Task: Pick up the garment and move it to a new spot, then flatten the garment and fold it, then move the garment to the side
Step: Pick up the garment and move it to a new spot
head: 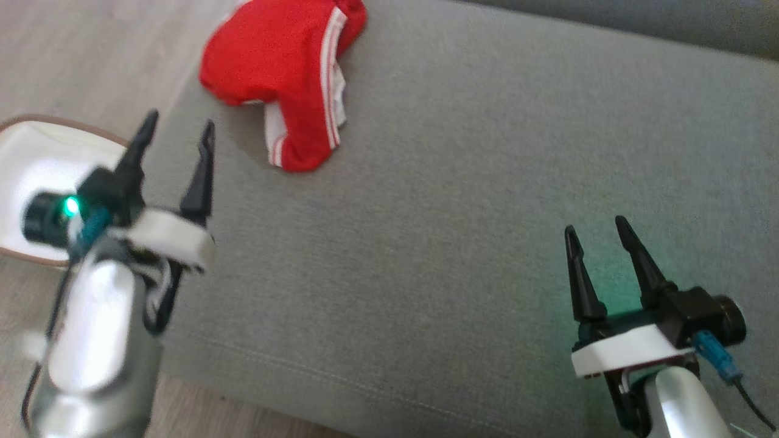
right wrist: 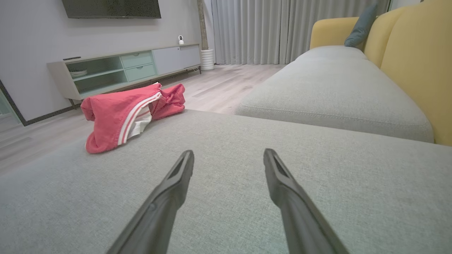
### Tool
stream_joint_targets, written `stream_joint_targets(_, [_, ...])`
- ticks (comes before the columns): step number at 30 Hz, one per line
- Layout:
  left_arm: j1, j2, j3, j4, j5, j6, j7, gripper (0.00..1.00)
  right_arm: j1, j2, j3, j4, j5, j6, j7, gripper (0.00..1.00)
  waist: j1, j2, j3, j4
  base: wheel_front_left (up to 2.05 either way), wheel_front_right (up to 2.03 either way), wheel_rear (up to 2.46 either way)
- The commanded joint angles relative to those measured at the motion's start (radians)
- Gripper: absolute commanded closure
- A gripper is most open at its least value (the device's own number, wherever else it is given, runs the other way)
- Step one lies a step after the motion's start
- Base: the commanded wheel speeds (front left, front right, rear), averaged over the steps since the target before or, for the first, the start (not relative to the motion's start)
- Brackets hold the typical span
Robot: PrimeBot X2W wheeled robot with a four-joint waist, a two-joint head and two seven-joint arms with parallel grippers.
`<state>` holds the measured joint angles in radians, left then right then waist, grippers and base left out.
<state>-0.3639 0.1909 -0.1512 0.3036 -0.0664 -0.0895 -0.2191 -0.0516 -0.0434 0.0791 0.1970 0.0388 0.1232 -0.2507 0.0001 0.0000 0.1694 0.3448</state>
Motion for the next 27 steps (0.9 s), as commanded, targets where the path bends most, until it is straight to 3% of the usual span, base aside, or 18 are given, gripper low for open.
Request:
stream_joint_targets(1, [-0.099,0.046,0.036,0.024,0.005,-0.008,0.026,0.00,-0.048,-0.007,0.023,-0.041,-0.019,0.008,-0.011,0.00,-0.0001,0.0000,0.075,-0.054,0.00,0.00,0.00])
stream_joint_targets(10, [-0.323,0.100,-0.007,0.302,0.024,-0.025,0.114,0.00,-0.091,-0.007,0.009,-0.075,-0.091,0.008,-0.001,0.00,-0.0001,0.0000,0.209,-0.103,0.00,0.00,0.00])
stream_joint_targets(25, [-0.556,0.096,-0.053,0.537,0.041,-0.005,-0.010,0.00,-0.082,-0.007,-0.003,-0.162,-0.146,0.008,0.038,0.00,-0.0001,0.0000,0.322,-0.136,0.00,0.00,0.00])
stream_joint_targets(26, [-0.565,0.096,-0.054,0.548,0.041,-0.005,-0.014,0.25,-0.083,-0.007,-0.003,-0.164,-0.146,0.008,0.039,0.00,-0.0001,0.0000,0.324,-0.139,0.00,0.00,0.00])
stream_joint_targets(27, [-0.572,0.096,-0.055,0.558,0.040,-0.004,-0.018,0.63,-0.083,-0.007,-0.003,-0.165,-0.145,0.008,0.040,0.00,-0.0001,0.0000,0.325,-0.141,0.00,0.00,0.00])
